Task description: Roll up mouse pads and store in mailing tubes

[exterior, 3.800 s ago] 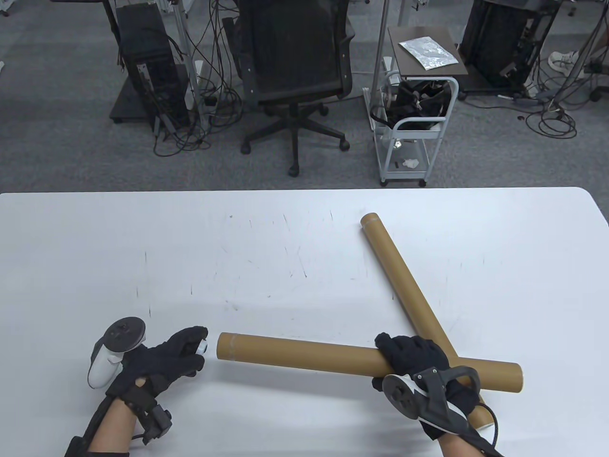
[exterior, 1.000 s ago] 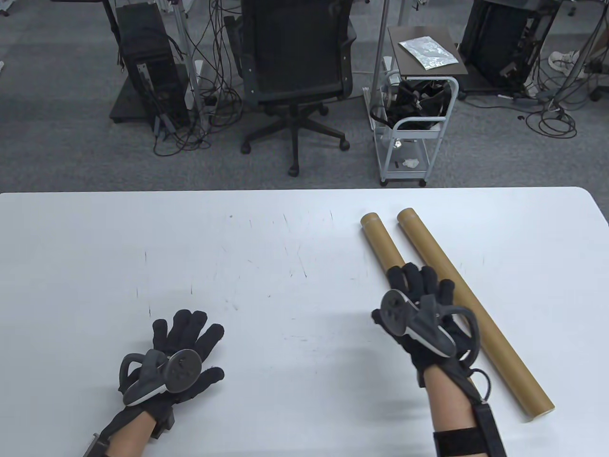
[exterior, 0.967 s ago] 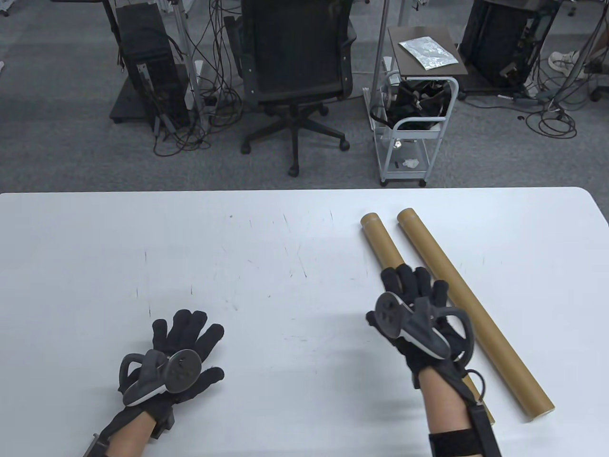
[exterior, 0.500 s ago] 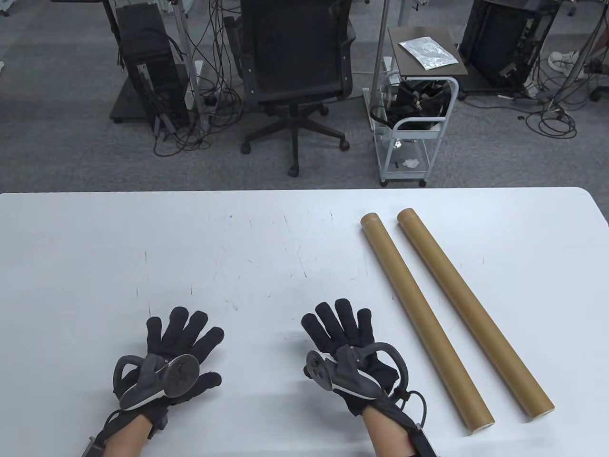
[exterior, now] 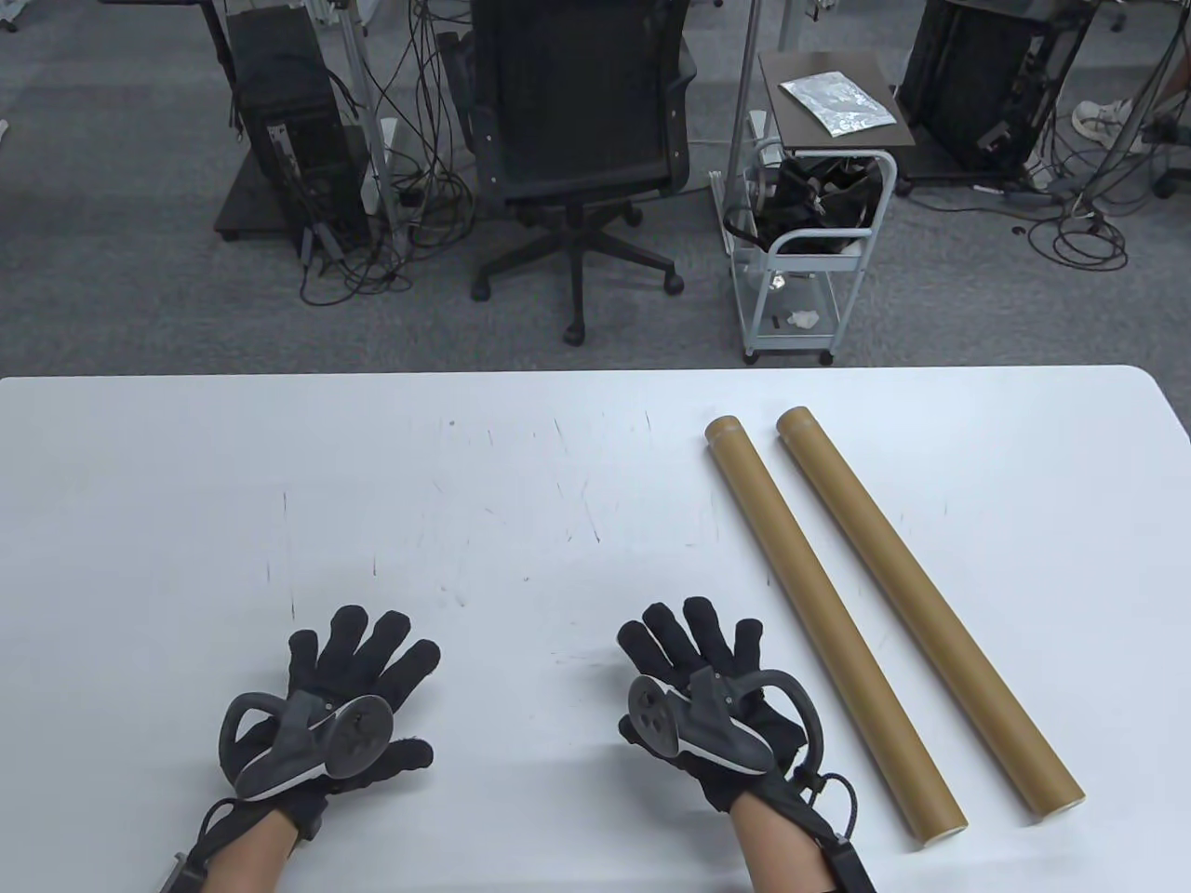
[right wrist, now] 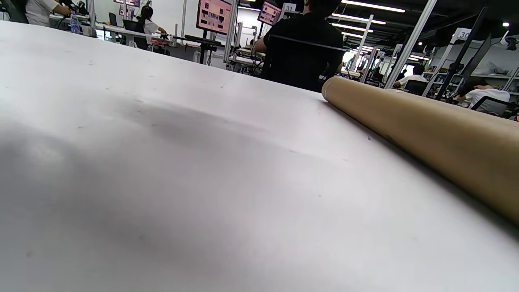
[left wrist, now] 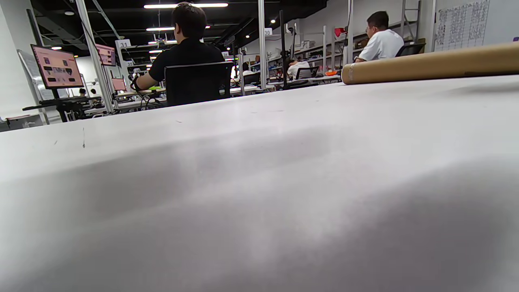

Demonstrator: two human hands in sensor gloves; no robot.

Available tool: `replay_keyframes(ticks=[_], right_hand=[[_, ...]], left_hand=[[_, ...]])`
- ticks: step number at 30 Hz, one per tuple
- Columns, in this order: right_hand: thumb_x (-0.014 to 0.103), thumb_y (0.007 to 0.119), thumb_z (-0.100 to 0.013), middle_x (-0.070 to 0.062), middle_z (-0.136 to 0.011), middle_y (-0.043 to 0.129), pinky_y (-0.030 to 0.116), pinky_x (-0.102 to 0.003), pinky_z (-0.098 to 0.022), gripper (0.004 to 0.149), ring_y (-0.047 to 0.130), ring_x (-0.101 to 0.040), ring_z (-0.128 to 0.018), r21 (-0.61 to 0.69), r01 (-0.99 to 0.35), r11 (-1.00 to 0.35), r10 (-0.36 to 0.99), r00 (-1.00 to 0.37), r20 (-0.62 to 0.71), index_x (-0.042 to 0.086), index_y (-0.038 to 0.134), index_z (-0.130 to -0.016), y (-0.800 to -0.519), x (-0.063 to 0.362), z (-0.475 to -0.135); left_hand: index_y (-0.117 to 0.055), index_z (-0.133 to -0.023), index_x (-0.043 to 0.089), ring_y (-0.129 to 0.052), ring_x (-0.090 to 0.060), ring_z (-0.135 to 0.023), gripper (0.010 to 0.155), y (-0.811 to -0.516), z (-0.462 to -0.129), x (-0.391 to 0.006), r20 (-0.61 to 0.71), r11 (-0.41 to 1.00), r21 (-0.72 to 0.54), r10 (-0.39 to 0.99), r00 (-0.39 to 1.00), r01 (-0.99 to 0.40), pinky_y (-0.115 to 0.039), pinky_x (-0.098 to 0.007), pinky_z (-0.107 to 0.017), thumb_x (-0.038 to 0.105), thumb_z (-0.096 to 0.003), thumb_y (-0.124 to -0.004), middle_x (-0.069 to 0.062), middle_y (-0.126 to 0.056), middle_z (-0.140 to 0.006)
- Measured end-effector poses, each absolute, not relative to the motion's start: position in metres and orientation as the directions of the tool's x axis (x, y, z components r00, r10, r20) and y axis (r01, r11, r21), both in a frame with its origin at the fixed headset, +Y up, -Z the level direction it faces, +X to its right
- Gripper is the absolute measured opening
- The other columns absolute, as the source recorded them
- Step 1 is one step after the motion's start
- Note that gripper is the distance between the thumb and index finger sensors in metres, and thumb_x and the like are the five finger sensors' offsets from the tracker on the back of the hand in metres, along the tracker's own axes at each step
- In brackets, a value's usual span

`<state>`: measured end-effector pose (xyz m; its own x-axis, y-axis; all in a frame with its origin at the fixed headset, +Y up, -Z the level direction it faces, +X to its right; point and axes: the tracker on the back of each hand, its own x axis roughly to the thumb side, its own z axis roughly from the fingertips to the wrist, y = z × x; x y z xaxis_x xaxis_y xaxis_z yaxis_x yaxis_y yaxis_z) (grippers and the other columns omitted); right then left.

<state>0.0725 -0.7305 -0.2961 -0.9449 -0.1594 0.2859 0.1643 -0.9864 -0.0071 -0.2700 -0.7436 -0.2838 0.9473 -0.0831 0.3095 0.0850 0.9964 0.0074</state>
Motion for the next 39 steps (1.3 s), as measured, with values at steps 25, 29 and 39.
replay_keyframes(ticks=[25,29,39], right_hand=[[0.066,0.057,-0.04,0.005,-0.123,0.022,0.026,-0.06,-0.08,0.085,0.019,-0.031,-0.113,-0.037,0.208,-0.977,-0.21,-0.936,0.281,0.037,0.021,-0.111,-0.7331,0.0683,-0.2962],[0.066,0.057,-0.04,0.005,-0.123,0.022,0.026,-0.06,-0.08,0.084,0.019,-0.032,-0.113,-0.039,0.207,-0.978,-0.21,-0.935,0.285,0.037,0.022,-0.111,-0.7327,0.0677,-0.296],[0.065,0.057,-0.041,0.004,-0.123,0.023,0.027,-0.061,-0.08,0.084,0.02,-0.032,-0.113,-0.03,0.224,-0.974,-0.223,-0.932,0.284,0.036,0.022,-0.111,-0.7332,0.0665,-0.2952]], left_hand=[[-0.022,-0.108,0.053,-0.013,-0.027,-0.119,0.094,-0.74,-0.2858,-0.2725,0.281,0.994,0.033,-0.112,0.953,0.107,-0.026,-0.063,-0.086,0.082,-0.0271,-0.059,0.013,-0.016,-0.125],[-0.022,-0.109,0.052,-0.013,-0.027,-0.119,0.094,-0.7395,-0.286,-0.2728,0.275,0.993,0.028,-0.116,0.954,0.112,-0.026,-0.062,-0.086,0.082,-0.0271,-0.059,0.013,-0.016,-0.125],[-0.022,-0.109,0.052,-0.014,-0.026,-0.119,0.094,-0.7395,-0.2878,-0.2749,0.264,0.994,0.022,-0.106,0.959,0.104,-0.027,-0.062,-0.087,0.082,-0.028,-0.058,0.012,-0.016,-0.124]])
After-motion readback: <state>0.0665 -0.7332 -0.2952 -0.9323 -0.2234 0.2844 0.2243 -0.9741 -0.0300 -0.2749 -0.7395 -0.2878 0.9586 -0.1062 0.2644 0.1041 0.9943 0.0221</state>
